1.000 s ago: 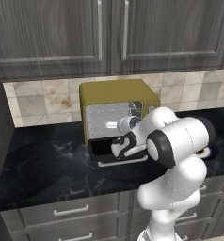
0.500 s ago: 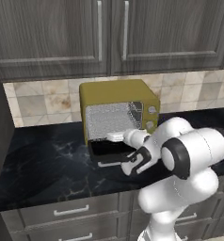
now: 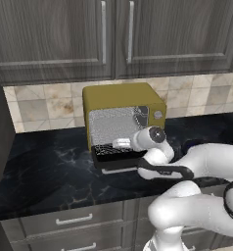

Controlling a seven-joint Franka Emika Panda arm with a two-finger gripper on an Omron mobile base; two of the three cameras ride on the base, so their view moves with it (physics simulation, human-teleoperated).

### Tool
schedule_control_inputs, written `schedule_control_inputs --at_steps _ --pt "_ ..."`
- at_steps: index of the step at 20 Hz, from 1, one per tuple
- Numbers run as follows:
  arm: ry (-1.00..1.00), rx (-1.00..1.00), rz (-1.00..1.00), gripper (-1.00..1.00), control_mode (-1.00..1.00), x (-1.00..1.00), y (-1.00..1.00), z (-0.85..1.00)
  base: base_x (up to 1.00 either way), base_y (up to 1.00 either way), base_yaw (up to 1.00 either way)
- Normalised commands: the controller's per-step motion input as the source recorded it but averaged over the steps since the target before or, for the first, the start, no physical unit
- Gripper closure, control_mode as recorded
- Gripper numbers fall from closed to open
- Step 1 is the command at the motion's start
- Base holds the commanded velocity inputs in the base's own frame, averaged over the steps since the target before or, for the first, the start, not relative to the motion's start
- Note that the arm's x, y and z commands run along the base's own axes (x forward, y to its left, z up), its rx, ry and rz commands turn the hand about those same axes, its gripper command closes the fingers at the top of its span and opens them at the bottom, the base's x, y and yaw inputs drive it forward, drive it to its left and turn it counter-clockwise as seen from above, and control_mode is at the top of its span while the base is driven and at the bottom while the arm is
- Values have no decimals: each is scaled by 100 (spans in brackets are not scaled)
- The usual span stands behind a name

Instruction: Open the toaster oven door. Place the bread on the top rack in the toaster oven and place the steak on the bottom rack.

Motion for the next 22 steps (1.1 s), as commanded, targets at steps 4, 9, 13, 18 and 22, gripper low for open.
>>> schedule_control_inputs --at_steps 4,9,13,18,22 --pt "76 -1 -5 100 -100 -100 0 -39 0 0 0" --pt "62 -2 -7 100 -100 -100 -5 -15 0 0 0" --pt "7 0 -9 100 -100 -100 -23 66 0 0 0" --pt "-15 -1 -6 100 -100 -98 -18 100 0 0 0" --pt "-39 -4 -6 100 -100 -59 -26 84 0 0 0"
